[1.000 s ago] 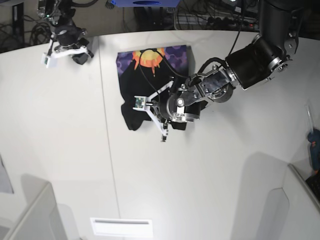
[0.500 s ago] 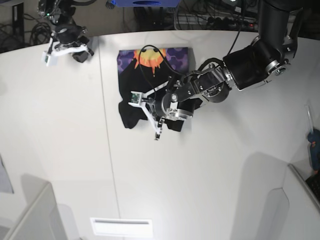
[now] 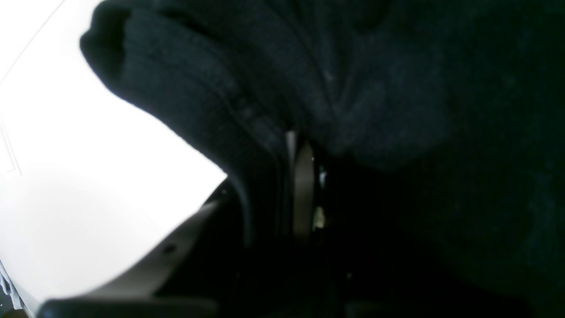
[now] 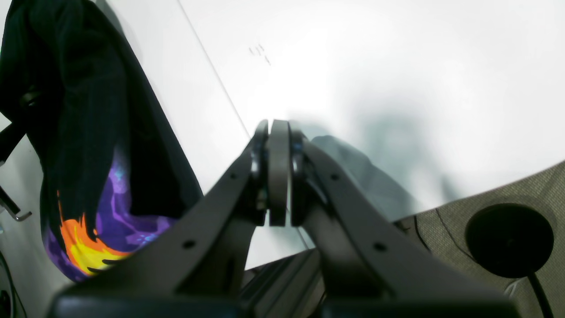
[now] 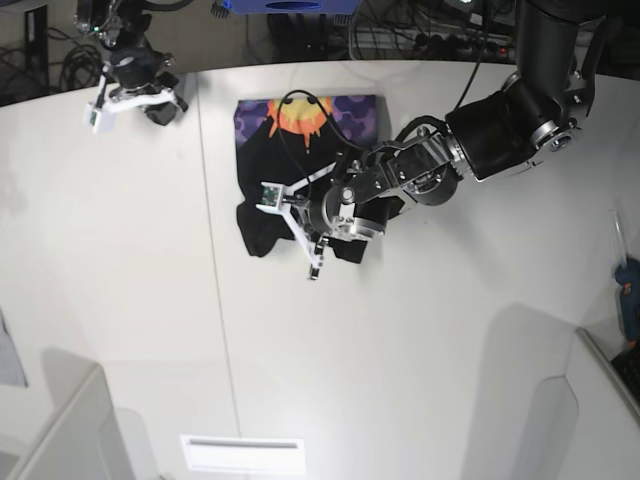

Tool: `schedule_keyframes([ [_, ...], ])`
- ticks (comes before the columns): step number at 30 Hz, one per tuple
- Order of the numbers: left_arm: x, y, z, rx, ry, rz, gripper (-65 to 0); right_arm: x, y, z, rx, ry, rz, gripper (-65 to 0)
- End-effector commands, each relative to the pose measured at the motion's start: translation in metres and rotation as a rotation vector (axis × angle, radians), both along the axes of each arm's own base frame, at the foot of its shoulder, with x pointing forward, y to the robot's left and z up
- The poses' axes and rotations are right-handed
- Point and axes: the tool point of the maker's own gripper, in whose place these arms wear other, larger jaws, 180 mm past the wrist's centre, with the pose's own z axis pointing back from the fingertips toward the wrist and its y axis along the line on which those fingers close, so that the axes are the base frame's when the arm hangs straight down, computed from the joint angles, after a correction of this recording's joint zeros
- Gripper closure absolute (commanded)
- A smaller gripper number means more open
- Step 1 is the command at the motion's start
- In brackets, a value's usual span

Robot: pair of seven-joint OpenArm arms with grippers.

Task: Fold the T-shirt properly
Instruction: 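Tuck and smooth the bundle's loose edge with the left gripper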

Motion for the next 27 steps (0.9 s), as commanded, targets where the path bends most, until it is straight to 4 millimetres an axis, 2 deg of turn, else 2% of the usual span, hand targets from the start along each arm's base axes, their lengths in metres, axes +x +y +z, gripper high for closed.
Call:
schedule_keyframes([
  [1,-0.014,0.003,-0.009,0.029,0.053,-0.027,0.0,0.003,-0.003,0.005,-0.012,-0.023,0.001,0.0],
  [9,-0.008,0.004,-0.006,0.028,0.044,-0.019,0.0,0.003,-0.002,0.005,-0.010,-0.022,0.003,0.0],
  [14,-0.004,0.003,-0.003,0.026,0.034,-0.018,-23.9,-0.001,-0.002,-0.001,-0.006,-0.003,0.000,0.0],
  [18,0.002,0.000,0.002,0.020,0.018,-0.020,-38.7,-0.002,-0.002,-0.003,-0.005,0.001,-0.001,0.0],
  [22,0.007,-0.007,0.009,0.008,0.002,-0.026,-46.7,-0.002,-0.002,-0.003,-0.005,0.003,-0.002,0.0],
  [27,0.036,-0.014,0.036,-0.069,-0.042,0.046,-48.4,-0.002,-0.005,-0.003,-0.012,0.003,0.000,0.0],
])
